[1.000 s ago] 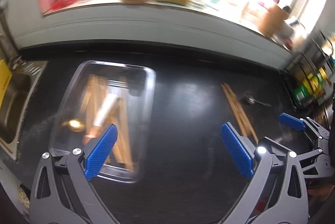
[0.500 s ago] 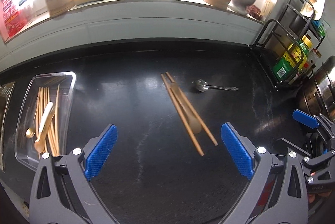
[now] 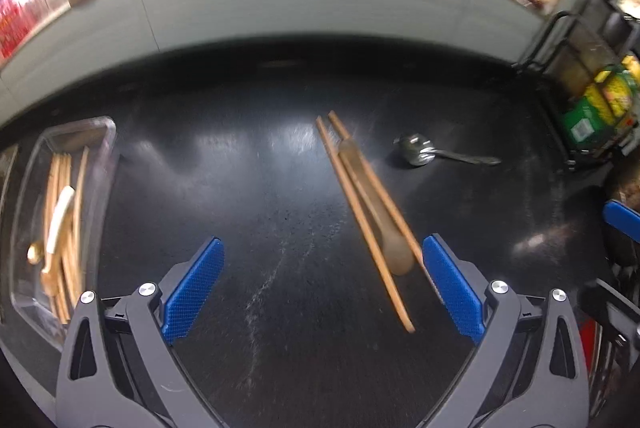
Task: Organize utensils
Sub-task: 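Move both open tools back over the remaining chopsticks and spoon, then close the left tool on a chopstick while the right tool grasps another chopstick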
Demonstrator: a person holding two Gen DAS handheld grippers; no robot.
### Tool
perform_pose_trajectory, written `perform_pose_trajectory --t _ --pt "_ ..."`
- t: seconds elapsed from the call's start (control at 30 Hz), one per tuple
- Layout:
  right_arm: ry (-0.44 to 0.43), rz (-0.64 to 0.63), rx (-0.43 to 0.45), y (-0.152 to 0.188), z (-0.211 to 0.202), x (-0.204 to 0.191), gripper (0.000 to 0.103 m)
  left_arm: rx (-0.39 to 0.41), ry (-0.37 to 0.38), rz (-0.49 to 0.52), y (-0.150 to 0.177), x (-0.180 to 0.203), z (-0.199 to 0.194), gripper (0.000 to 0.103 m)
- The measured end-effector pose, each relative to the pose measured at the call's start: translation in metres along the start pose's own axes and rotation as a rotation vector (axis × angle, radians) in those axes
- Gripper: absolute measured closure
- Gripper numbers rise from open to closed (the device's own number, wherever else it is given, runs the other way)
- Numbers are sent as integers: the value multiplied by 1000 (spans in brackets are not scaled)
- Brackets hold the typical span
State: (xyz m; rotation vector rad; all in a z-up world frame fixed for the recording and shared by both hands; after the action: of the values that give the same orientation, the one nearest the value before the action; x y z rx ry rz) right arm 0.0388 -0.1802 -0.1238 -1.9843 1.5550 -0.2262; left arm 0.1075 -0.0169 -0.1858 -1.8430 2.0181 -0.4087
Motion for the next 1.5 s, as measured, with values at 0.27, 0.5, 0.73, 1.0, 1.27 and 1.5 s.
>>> perform_pose_trajectory --t 0.27,0.5,0.73,1.0,1.27,1.5 --pt "13 33 -66 -13 40 31 13 -91 -42 29 -10 6 73 7" --pt "-9 46 -147 -17 78 48 13 -95 -44 55 -13 11 102 5" --pt "-32 -30 -214 -14 130 42 24 -57 -39 81 -10 2 103 5" --pt "-44 -94 -234 -17 175 28 35 -65 -42 78 -3 -27 102 5" --pt "-16 -154 -224 -19 189 17 36 -59 -29 95 5 -39 99 10" --pt "-30 -156 -224 -19 188 12 86 20 -26 176 5 -7 90 60"
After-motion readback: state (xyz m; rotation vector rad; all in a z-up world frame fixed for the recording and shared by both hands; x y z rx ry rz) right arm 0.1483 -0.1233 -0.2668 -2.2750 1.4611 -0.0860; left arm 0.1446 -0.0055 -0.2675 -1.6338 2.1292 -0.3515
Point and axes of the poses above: each gripper's, at about its wrist camera, not at the fingertips, and z roughly the way its jaws point, x to its right, y to its underside, the point moved 3 cm from there along z, roughly the way its jaws point, and after that the axes turned 10 degrees about -y, right-handed, at the moved point
